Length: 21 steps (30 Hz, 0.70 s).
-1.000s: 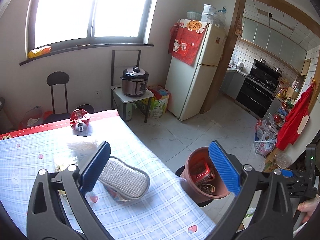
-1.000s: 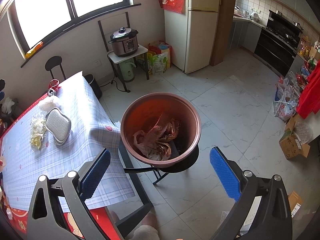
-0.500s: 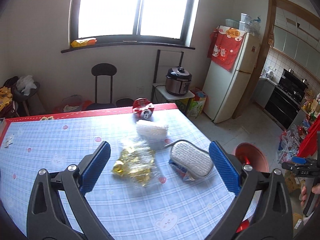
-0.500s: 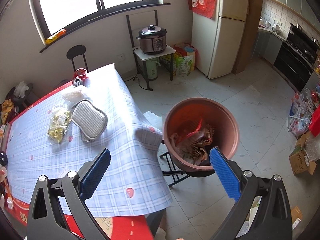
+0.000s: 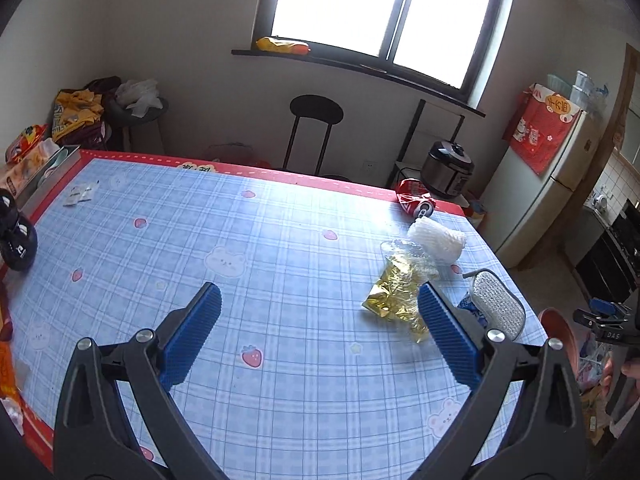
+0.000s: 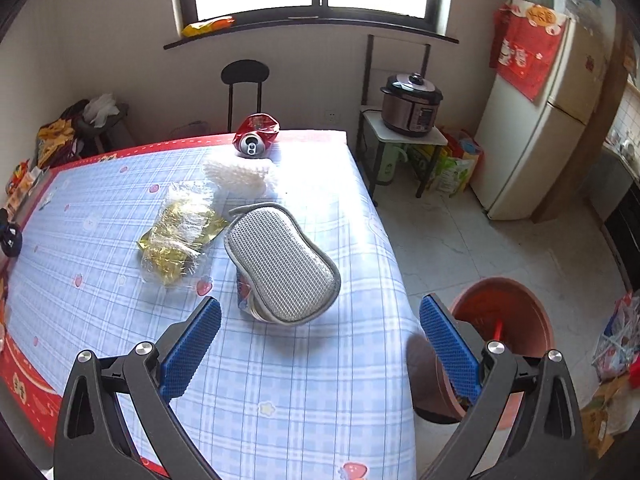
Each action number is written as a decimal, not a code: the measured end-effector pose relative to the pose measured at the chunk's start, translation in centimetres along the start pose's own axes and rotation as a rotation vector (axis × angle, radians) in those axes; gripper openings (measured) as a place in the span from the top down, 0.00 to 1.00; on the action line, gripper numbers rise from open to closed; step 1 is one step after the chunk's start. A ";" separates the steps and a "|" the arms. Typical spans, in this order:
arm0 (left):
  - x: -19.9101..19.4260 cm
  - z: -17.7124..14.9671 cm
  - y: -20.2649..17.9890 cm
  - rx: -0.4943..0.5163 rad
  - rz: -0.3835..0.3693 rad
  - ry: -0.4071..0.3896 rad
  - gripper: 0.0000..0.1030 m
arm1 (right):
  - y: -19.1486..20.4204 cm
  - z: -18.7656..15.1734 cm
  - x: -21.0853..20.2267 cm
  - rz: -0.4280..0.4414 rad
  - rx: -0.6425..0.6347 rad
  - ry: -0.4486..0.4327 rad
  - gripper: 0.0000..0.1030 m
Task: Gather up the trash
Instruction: 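Grasp the grey mesh pad with the right gripper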
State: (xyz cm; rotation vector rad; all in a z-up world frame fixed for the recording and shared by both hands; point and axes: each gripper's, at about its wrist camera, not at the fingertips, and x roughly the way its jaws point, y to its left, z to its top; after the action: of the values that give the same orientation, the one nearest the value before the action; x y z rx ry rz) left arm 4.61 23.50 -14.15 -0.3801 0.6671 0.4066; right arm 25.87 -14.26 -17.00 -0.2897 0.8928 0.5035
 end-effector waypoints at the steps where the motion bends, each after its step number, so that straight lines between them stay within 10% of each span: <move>1: 0.4 -0.3 0.6 -0.012 0.004 0.002 0.06 | 0.5 0.4 1.2 0.005 -0.020 0.007 0.05; 21: 5.6 -4.2 5.3 -0.082 -0.006 0.141 0.06 | 6.5 0.6 16.4 -0.087 -0.094 0.247 0.07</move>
State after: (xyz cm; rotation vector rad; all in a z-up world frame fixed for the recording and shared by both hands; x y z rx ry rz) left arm 3.93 27.45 -22.02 -0.4917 0.7880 0.4048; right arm 31.38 -3.64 -30.00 -0.4821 1.0924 0.4351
